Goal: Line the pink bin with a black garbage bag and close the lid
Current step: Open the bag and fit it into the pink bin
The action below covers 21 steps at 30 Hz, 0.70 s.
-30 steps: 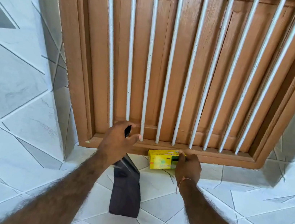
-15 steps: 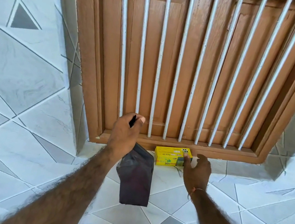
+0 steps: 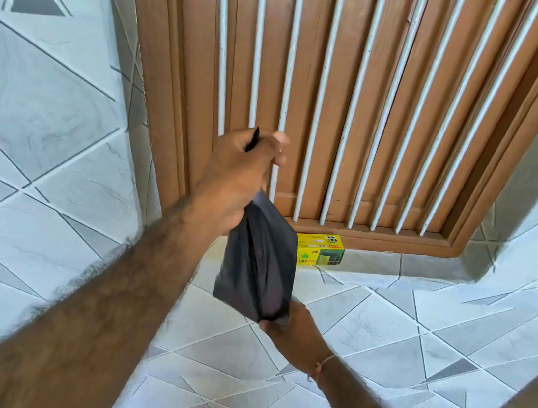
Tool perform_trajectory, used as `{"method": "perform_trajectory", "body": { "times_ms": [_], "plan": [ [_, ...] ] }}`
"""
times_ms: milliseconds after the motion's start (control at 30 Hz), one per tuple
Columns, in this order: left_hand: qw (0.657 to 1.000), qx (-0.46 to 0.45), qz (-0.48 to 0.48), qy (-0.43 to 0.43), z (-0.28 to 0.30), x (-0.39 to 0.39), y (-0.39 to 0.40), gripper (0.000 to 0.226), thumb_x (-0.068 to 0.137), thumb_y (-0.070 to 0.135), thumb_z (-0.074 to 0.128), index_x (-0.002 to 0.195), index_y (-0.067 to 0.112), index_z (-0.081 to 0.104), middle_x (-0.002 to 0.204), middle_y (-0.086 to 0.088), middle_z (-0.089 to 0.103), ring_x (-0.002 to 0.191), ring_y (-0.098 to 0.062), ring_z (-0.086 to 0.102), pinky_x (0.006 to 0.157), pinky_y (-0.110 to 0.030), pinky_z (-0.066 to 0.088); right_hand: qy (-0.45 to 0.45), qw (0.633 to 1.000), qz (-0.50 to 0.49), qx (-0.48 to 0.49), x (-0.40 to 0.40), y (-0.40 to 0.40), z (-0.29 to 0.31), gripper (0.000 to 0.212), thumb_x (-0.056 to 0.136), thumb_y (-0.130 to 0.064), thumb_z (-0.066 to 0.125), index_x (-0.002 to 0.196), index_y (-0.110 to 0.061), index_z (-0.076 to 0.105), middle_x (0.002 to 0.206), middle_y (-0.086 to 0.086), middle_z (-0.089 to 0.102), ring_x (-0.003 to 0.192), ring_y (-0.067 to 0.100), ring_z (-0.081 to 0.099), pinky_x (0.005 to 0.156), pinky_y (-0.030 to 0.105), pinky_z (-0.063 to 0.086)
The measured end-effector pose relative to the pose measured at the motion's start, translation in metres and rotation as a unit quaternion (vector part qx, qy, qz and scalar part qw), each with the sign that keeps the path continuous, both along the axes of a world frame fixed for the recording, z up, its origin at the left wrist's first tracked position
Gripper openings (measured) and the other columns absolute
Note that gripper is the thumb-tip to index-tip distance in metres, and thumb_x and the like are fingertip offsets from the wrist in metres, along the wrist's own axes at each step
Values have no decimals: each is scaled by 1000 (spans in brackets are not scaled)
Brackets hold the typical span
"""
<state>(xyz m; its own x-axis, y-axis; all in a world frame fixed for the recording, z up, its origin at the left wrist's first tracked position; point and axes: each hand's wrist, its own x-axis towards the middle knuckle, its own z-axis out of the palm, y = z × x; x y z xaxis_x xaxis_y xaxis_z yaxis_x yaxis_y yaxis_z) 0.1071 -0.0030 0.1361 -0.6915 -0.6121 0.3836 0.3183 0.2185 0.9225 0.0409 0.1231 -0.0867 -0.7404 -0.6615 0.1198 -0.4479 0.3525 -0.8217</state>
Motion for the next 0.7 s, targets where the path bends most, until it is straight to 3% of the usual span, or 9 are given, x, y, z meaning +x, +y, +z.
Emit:
{"method": "perform_trajectory", "body": {
  "times_ms": [100,167,267,300,367,467,533,633,700],
  "plan": [
    [999,-14,32,-2,20,11,3,28,91,32,59,95,7,70,74,-3,64,44,-11,43,45,-22,35,10,1000,10,8,6,23,3,25,85,-18,64,75,-37,50,78,-19,57,75,-4,56,70,7,43],
    [991,-89,96,-17,25,15,3,32,90,42,58,95,11,67,80,-4,61,54,-11,52,55,-24,42,-33,999,16,-24,11,33,16,22,83,-18,60,74,-37,58,70,-16,61,67,1,57,65,16,48],
    [983,-137,118,-28,12,24,10,37,90,50,54,120,28,50,111,5,54,72,4,64,66,-12,49,-72,995,21,-63,21,52,38,15,86,-14,61,73,-22,63,59,-12,59,57,3,49,58,20,43],
    [985,-122,122,-22,0,30,13,40,90,54,52,123,32,45,117,4,53,84,7,64,74,-11,50,-80,993,29,-83,24,58,43,14,86,-17,62,73,-19,62,61,-11,57,58,5,48,58,21,42],
    [985,-78,151,4,-32,44,30,52,90,63,43,133,34,40,134,3,51,112,-2,57,97,-29,47,-116,985,39,-123,29,74,54,20,84,-26,64,70,-12,62,64,-5,55,60,8,45,60,27,40],
    [993,65,96,-23,-108,66,67,72,83,74,37,142,32,36,146,5,44,133,-16,44,108,-46,34,-142,982,19,-124,33,92,64,34,87,-29,65,60,-10,55,59,-5,48,49,-1,39,54,19,37],
    [975,186,-12,-122,-166,76,108,99,59,90,42,140,33,40,139,2,52,130,-19,48,104,-47,35,-126,986,17,-109,38,103,64,36,90,-28,64,59,-17,49,55,-6,44,40,-2,36,47,13,32],
    [940,244,-117,-207,-212,89,148,79,60,74,64,121,24,63,105,0,75,101,-16,69,82,-34,55,-163,978,41,-123,53,113,57,23,93,-24,61,76,-8,63,64,-1,56,51,-1,49,51,10,38],
    [942,233,-112,-212,-214,103,161,55,79,47,71,119,9,65,106,-7,75,99,-22,70,85,-38,57,-221,963,43,-150,69,120,56,18,94,-18,58,89,-3,67,73,2,64,60,5,58,55,10,44]
  ]
}}
